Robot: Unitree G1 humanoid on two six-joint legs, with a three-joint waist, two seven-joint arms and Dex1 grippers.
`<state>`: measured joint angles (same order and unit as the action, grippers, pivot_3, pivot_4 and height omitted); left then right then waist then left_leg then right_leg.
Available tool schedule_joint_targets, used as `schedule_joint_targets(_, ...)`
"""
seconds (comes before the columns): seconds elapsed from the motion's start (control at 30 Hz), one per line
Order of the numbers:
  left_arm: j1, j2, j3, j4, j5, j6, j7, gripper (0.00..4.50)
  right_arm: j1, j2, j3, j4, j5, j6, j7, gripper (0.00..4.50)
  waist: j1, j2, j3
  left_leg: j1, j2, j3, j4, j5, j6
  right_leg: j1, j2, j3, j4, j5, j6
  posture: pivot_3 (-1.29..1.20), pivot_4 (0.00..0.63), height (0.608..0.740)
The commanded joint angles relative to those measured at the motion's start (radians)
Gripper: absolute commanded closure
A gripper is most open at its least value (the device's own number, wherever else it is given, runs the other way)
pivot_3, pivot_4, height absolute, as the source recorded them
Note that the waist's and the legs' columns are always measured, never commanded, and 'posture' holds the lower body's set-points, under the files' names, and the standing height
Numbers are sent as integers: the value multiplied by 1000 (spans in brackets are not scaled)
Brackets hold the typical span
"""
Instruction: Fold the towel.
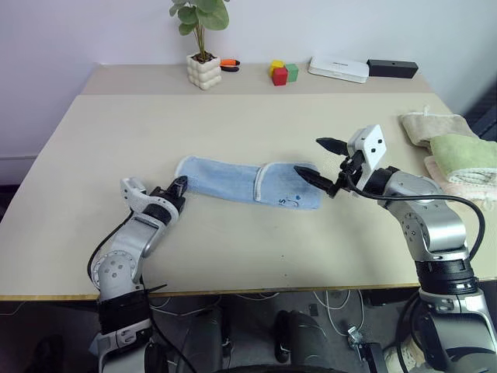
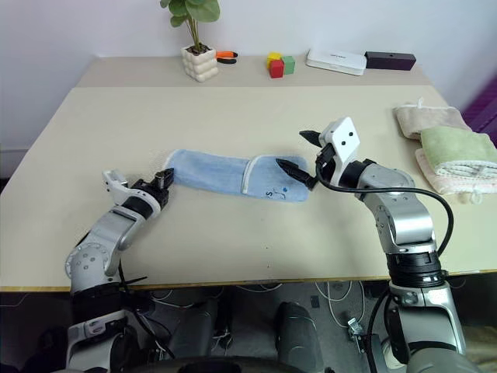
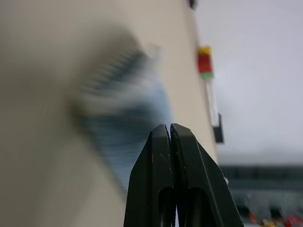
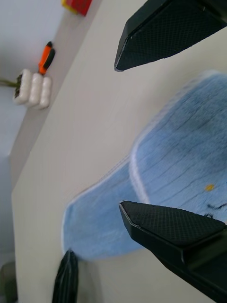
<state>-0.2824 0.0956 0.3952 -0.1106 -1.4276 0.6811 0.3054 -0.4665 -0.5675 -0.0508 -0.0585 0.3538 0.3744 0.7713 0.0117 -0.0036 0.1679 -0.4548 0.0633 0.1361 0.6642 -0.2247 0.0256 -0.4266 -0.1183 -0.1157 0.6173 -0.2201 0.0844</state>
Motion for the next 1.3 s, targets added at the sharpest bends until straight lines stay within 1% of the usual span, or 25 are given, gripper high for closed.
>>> schedule_joint_targets(0.03, -2, -9, 5, -45, -18, -19, -17, 4441, -17, 5, -11, -3, -7, -33, -4, 0, 0, 0, 0, 0, 0, 0, 0, 0, 0, 0, 0, 0, 0, 0, 0, 0, 150, 740)
schedule_joint_targets(0.1, 5, -29, 22, -49, -37, -39, 29, 4441, -14, 7, -6, 1, -12, -42, -2, 0, 0, 0, 0, 0, 0, 0, 0, 0, 0, 0, 0, 0, 0, 0, 0, 0, 150, 740)
schedule_joint_targets(0.2, 25, -44, 13, -108, -65, -36, 130, 3699, -14, 12, -6, 9, -13, -45, 1, 0, 0, 0, 0, 0, 0, 0, 0, 0, 0, 0, 0, 0, 0, 0, 0, 0, 150, 740)
schedule_joint_targets(0.23, 30, -50, 8, -149, -44, -53, 180, 3152, -13, 15, -7, 11, -12, -46, 1, 0, 0, -1, 1, 0, 0, 0, 0, 0, 0, 0, 0, 0, 0, 0, 0, 0, 150, 740)
schedule_joint_targets(0.33, 40, -49, 2, -215, -23, -78, 280, 1748, -10, 21, -5, 16, -16, -52, 1, 0, 2, -1, 1, 0, 0, 0, 0, 0, 0, 0, 0, 0, 0, 0, 0, 0, 150, 740)
schedule_joint_targets(0.37, 45, -50, 2, -226, -38, -81, 314, 1150, -8, 24, -3, 18, -18, -56, 2, 0, 1, -1, 1, 0, 0, -1, 0, 0, 0, 0, 0, 0, 0, 0, 0, 0, 150, 740)
schedule_joint_targets(0.43, 58, -44, -9, -241, -65, -70, 373, 158, -8, 31, 2, 26, -22, -64, 3, 0, 1, -1, 1, 0, 0, 0, 0, 0, 0, 0, 0, 0, 0, 0, 0, 0, 150, 740)
schedule_joint_targets(0.47, 60, -42, -14, -245, -71, -68, 385, 47, -9, 34, 5, 30, -24, -67, 4, 0, 1, -1, 1, 0, 0, -1, 0, 0, 0, 0, 0, 0, 0, 0, 0, 0, 150, 740)
schedule_joint_targets(0.6, 77, -45, -34, -223, -65, -73, 481, 47, -16, 47, 14, 33, -27, -70, 4, 0, 2, -1, 1, 0, 0, 0, 0, 0, 0, 0, 0, 0, 0, 0, 0, 0, 150, 740)
schedule_joint_targets(0.7, 70, -54, -19, -159, -52, -107, 435, 47, -19, 45, 12, 27, -21, -66, 3, 0, 2, 0, 0, 0, 0, 0, 0, 0, 0, 0, 0, 0, 0, 0, 0, 0, 150, 740)
schedule_joint_targets(0.8, 43, -40, -31, -100, -29, -104, 382, 47, -19, 44, 13, 28, -23, -67, 1, 0, 4, 0, 0, 0, 0, -1, 0, 0, 0, 1, 0, -1, 0, 0, 0, 0, 150, 740)
schedule_joint_targets(0.93, -50, -30, -25, 55, 28, -126, 289, 47, -17, 43, 11, 14, -19, -57, -6, 0, 13, 1, 0, 0, 0, -1, 0, 0, -1, 1, 0, -1, -1, 0, -1, 0, 150, 740)
schedule_joint_targets(1.03, -133, -31, -14, 200, 33, -105, 243, 47, -14, 40, 14, 9, -27, -58, -13, 0, 30, 1, -1, 1, 0, -1, 0, 0, -1, 1, 0, -1, -1, 0, -1, 0, 150, 740)
schedule_joint_targets(1.1, -184, -34, -1, 268, 36, -95, 216, 569, -13, 37, 13, 3, -25, -54, -15, 0, 34, 1, -1, 1, 0, -2, 1, 0, -1, 2, 0, -2, -1, 0, -1, 0, 150, 740)
schedule_joint_targets(1.13, -208, -35, 7, 291, 43, -99, 206, 925, -13, 34, 10, -2, -23, -52, -17, 0, 34, 1, -1, 1, 0, -2, 1, 0, -1, 2, 0, -2, -1, 0, -1, 0, 150, 740)
schedule_joint_targets(1.2, -240, -32, 7, 310, 52, -79, 197, 1950, -11, 27, 2, -7, -23, -48, -24, 0, 33, 1, 0, 0, 0, -2, 1, 0, -1, 2, 0, -2, -2, 0, -1, 0, 150, 740)
schedule_joint_targets(1.3, -253, -44, 14, 289, 58, -73, 199, 3494, -4, 21, -3, -9, -27, -53, -32, 0, 29, 1, 0, -1, 0, -2, 1, 0, 0, 1, 0, -2, -2, 1, -1, 0, 150, 740)
